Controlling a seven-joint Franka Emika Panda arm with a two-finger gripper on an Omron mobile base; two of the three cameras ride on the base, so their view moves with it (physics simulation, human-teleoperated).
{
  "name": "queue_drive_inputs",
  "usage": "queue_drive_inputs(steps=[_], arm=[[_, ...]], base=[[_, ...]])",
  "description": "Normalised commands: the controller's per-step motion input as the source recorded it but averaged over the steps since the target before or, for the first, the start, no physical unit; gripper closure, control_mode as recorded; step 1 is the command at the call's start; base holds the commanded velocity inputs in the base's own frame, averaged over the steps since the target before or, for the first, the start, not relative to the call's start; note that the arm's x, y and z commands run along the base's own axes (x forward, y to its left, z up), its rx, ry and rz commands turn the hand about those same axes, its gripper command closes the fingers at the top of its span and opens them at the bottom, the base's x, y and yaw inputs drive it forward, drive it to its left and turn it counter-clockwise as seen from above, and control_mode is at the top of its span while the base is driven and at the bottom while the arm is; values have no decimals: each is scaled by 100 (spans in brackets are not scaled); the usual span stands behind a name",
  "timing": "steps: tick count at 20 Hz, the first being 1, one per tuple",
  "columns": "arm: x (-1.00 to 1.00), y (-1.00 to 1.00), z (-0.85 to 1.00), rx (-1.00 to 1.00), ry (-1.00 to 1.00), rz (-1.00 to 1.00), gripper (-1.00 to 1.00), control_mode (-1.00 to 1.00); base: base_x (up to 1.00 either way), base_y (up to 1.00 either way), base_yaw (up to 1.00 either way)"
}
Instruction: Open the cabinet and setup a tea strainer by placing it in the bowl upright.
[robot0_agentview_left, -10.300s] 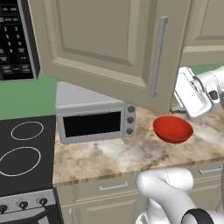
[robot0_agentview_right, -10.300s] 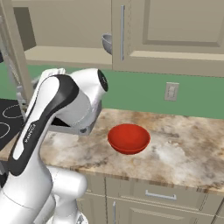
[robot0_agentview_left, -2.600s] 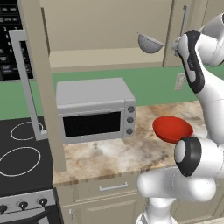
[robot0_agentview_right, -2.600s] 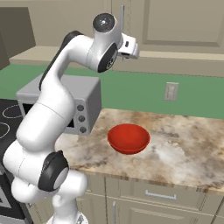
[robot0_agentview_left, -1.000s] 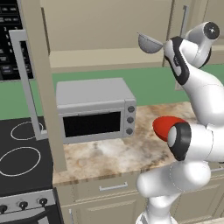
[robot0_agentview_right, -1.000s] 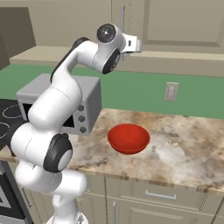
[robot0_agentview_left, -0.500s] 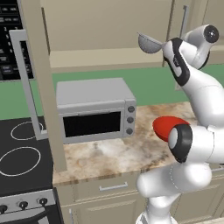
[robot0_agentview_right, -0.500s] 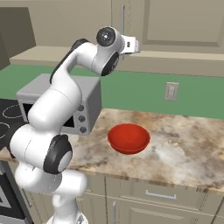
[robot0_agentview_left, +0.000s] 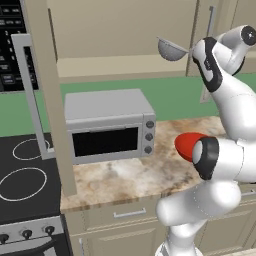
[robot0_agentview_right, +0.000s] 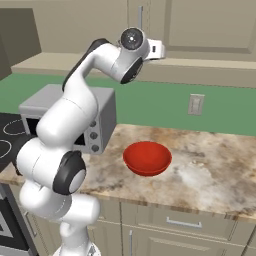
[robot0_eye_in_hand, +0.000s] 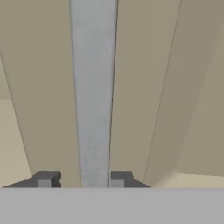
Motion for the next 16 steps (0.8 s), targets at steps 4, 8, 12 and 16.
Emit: queue_drive_inputs(steps=[4,8,12,16], arm=[[33,-19,-16,0,0,0,100,-100],[2,0,-5,0,-3,0,100,-100],[0,-2,0,0,-6,0,100,-100],[0,0,0,0,-15,0,100,-100]], base=[[0,0,0],[0,0,0],[0,0,0],[0,0,0]])
